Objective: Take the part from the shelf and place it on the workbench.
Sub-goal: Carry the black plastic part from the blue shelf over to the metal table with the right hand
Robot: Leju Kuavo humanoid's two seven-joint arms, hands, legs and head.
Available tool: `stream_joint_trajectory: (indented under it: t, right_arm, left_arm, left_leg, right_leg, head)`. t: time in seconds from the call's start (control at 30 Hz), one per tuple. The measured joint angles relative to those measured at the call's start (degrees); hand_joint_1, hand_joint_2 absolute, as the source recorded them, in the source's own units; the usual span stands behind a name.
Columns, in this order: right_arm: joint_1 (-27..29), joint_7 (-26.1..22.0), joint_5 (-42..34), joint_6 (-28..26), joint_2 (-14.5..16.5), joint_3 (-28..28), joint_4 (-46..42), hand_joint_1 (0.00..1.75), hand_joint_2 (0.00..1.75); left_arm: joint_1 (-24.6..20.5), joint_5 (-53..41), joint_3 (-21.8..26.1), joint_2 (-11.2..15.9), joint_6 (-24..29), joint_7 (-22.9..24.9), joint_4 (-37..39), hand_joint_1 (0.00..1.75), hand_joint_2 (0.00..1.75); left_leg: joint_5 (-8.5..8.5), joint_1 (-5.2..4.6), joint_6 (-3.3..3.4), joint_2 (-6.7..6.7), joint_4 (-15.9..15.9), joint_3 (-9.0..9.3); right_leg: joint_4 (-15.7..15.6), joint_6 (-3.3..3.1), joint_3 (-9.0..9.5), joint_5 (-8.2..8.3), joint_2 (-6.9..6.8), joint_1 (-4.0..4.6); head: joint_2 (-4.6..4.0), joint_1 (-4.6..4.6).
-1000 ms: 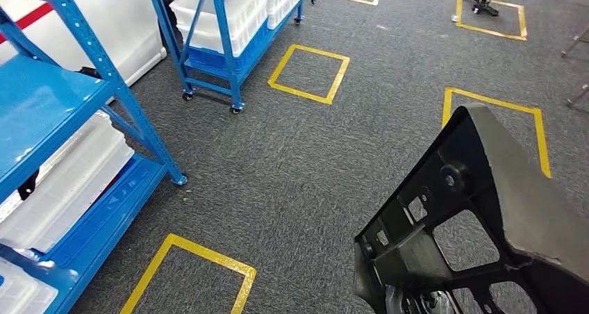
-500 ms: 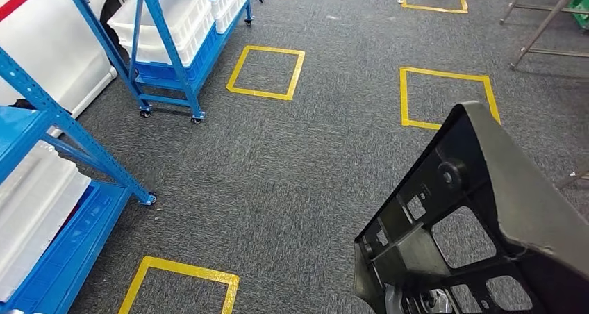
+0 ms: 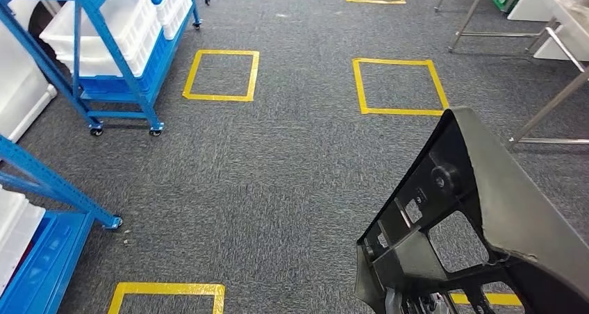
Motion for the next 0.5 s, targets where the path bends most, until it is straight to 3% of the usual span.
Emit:
stream_joint_trajectory:
  t: [0.07,0.1,0.13,0.17,0.23,0.27,0.33,0.37,0.43,0.5]
  right_arm:
    - [0.0,0.0,0.0,0.0,0.0,0.0,0.0,1.75,1.75]
    - [0.1,0.0,0.0,0.0,0.0,0.0,0.0,1.75,1.75]
    - [0.1,0.0,0.0,0.0,0.0,0.0,0.0,1.75,1.75]
    - [0.1,0.0,0.0,0.0,0.0,0.0,0.0,1.75,1.75]
    - [0.0,0.0,0.1,0.0,0.0,0.0,0.0,1.75,1.75]
    - [0.0,0.0,0.1,0.0,0.0,0.0,-0.1,1.75,1.75]
    - [0.1,0.0,0.1,0.0,0.0,0.0,-0.2,1.75,1.75]
    - [0.2,0.0,0.1,0.0,0.0,0.0,-0.3,1.75,1.75]
    - [0.2,0.0,0.1,0.0,0.0,0.0,-0.3,1.75,1.75]
    - [0.1,0.0,0.1,0.0,0.0,0.0,-0.3,1.75,1.75]
  left_arm:
    - [0.1,0.0,0.0,0.0,0.0,0.0,0.0,0.0,0.0]
    - [0.1,0.0,0.0,0.0,-0.1,0.0,0.0,0.0,0.0]
    - [0.0,0.0,0.0,0.0,-0.1,0.0,0.0,0.0,0.0]
    - [0.0,-0.1,0.0,0.0,-0.2,0.0,0.0,0.0,0.0]
    - [-0.1,-0.1,0.0,-0.1,-0.3,0.0,0.0,0.0,0.0]
    - [-0.2,-0.1,0.0,-0.2,-0.3,0.0,0.0,0.0,0.0]
    - [-0.3,-0.1,0.0,-0.2,-0.4,0.0,0.0,0.0,0.0]
    - [-0.4,-0.1,0.0,-0.2,-0.4,0.0,0.0,0.0,0.0]
    - [-0.5,-0.1,0.0,-0.2,-0.4,-0.1,0.0,0.0,0.0]
    - [-0.3,-0.1,0.0,-0.2,-0.4,-0.1,0.0,0.0,0.0]
  left_leg:
    - [-0.13,-0.26,0.11,1.81,0.0,-0.03]
    - [-0.21,-0.34,0.1,2.63,0.0,0.01]
    - [-0.31,-0.39,0.05,3.36,0.0,0.14]
    - [-0.44,-0.44,-0.05,3.98,0.0,0.35]
    - [-0.79,-0.65,-0.5,5.04,0.1,0.74]
    - [-0.95,-0.72,-0.75,5.5,0.1,0.89]
    - [-1.14,-0.77,-1.26,6.55,0.0,1.24]
    - [-1.38,-0.72,-1.55,6.4,0.1,1.39]
    - [-3.22,-0.57,-2.06,3.95,2.6,0.57]
    - [-6.86,-0.29,-2.45,0.99,9.5,-2.58]
  right_leg:
    - [4.8,0.15,-2.19,-1.5,-0.86,-0.14]
    - [4.4,0.11,-1.86,-0.76,-1.03,-0.17]
    - [1.6,-0.05,-0.24,0.91,-1.4,-0.14]
    - [-2.6,-0.37,2.19,2.8,-2.44,0.03]
    - [-9.8,-1.1,6.17,5.0,-4.83,0.68]
    - [-11.3,-1.39,6.93,5.18,-5.5,1.0]
    - [-11.8,-1.77,6.88,5.16,-4.55,1.19]
    - [-12.1,-1.98,6.98,5.32,-3.93,1.03]
    - [-12.7,-2.55,7.29,5.69,-2.69,0.55]
    - [-12.8,-2.92,7.4,5.8,-1.41,0.34]
  head:
    - [0.0,0.03]
    - [0.0,0.02]
    - [-0.01,0.02]
    - [0.0,0.02]
    - [0.0,0.0]
    - [0.0,-0.01]
    - [0.0,-0.02]
    - [-0.01,-0.02]
    - [-0.01,-0.1]
    - [-0.01,-0.21]
